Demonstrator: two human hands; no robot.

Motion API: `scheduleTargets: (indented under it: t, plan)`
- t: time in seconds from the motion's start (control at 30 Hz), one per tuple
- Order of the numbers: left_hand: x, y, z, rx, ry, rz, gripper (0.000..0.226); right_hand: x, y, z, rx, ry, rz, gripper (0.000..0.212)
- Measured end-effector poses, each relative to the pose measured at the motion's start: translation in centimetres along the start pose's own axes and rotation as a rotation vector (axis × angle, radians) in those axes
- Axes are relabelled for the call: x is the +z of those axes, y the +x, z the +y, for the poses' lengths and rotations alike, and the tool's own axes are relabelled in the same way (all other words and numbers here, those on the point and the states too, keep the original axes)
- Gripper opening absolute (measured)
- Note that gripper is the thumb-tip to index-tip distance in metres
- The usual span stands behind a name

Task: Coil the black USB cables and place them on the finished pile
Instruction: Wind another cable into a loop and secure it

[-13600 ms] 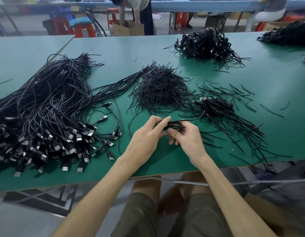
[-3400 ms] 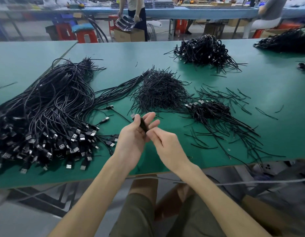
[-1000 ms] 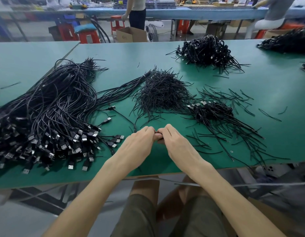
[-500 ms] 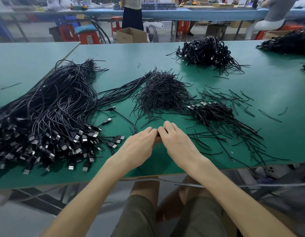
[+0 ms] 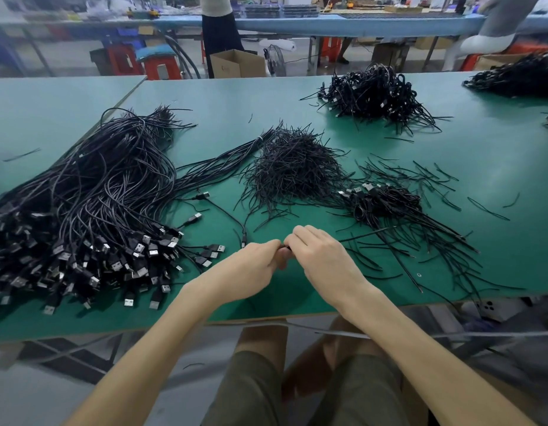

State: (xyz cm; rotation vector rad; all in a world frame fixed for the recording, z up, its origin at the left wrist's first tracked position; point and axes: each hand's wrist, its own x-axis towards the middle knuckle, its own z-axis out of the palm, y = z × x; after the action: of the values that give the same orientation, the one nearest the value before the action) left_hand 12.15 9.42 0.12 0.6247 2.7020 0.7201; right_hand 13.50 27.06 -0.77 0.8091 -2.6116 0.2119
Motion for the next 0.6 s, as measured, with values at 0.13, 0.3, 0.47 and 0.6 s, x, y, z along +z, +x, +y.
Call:
scheduleTargets:
  t: [0.13,0.3,0.47,0.6]
  plan:
    - [0.8,0.5,-0.7,0.023,0.032,0.19,0.031,0.4,0.0,0.3,0.018,-0.051,0.133,0.043]
    - [1.0,2.0,-1.2,-0.213,-0.442,0.383,0.044,-0.2,-0.5,1.1,0.237,0.055,0.282,0.032]
    - [0.9,2.1,-0.4,-0.189,-0.63,0.375,0.042,-0.8,-3.0,4.6,0.675,0.02,0.005,0.035]
    - [1.2,2.0,-0.3,-0.197,-0.676,0.396,0.041,-0.9,-4.4,6.3,0.829,0.038,-0.184,0.026]
